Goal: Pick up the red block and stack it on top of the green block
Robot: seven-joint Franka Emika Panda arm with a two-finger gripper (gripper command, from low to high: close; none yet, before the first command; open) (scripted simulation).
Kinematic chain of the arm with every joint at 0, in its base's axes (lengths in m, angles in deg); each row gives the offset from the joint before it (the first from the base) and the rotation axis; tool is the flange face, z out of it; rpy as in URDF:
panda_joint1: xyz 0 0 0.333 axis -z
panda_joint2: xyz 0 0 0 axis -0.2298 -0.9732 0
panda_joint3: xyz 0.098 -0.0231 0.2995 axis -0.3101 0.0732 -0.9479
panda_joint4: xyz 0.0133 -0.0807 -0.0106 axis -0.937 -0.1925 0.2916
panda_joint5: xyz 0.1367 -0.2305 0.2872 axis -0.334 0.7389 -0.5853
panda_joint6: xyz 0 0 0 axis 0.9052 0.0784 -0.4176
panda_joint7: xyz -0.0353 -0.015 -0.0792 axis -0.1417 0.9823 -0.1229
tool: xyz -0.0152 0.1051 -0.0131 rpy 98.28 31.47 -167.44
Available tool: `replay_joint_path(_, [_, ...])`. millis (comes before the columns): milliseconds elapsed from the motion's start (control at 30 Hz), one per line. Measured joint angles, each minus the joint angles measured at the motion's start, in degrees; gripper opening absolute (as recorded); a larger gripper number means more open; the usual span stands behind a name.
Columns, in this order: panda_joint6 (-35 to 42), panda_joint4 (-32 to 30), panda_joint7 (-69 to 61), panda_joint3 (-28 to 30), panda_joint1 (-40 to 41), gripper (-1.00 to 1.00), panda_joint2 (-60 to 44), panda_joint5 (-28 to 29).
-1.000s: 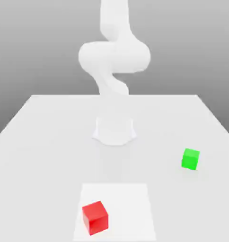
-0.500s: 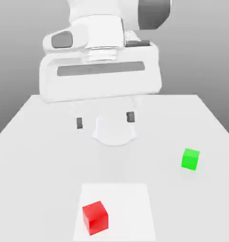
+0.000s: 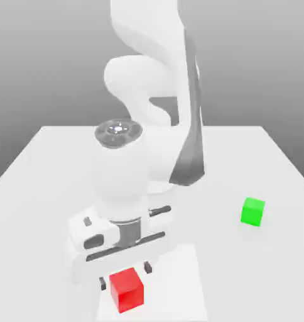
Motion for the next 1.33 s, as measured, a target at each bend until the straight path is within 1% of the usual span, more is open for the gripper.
replay_joint_path(200, [-0.34,0.07,-0.06,-0.29,0.26,-1.00,-0.50,-0.06])
replay_joint_path(367, [6.94,-1.42,3.00,1.95,-1.23,-1.00,8.37,4.16])
replay_joint_path(433, [8.14,-3.42,0.10,-0.88,-3.20,-1.00,11.42,3.61])
replay_joint_path(500, [8.65,-5.84,-4.19,-4.76,-6.54,-1.00,14.23,2.29])
replay_joint_path(567, [9.05,-8.35,-8.80,-7.79,-12.24,-1.00,17.05,0.76])
replay_joint_path(667, [9.52,-12.16,-15.37,-10.70,-20.90,-1.00,21.41,-0.93])
replay_joint_path(700, [9.67,-13.44,-17.36,-11.50,-22.71,-1.00,22.88,-1.23])
replay_joint_path(833, [10.16,-18.57,-24.73,-16.15,-29.73,-1.00,28.81,-1.54])
replay_joint_path(967, [10.34,-23.59,-30.93,-21.18,-37.62,-1.00,34.26,-0.48])
replay_joint_path(1100, [4.27,-24.47,-30.70,-23.24,-37.86,-1.00,29.11,2.14])
replay_joint_path(1167, [0.38,-24.40,-29.25,-23.22,-37.40,-1.00,25.10,4.41])
replay_joint_path(1233, [-3.57,-24.29,-26.91,-22.96,-36.43,-1.00,20.93,7.85])
replay_joint_path(1267, [-4.90,-24.25,-25.93,-22.46,-36.44,1.00,19.52,9.27])
replay_joint_path(1333, [-4.89,-24.25,-25.93,-22.46,-36.10,1.00,19.52,9.27])
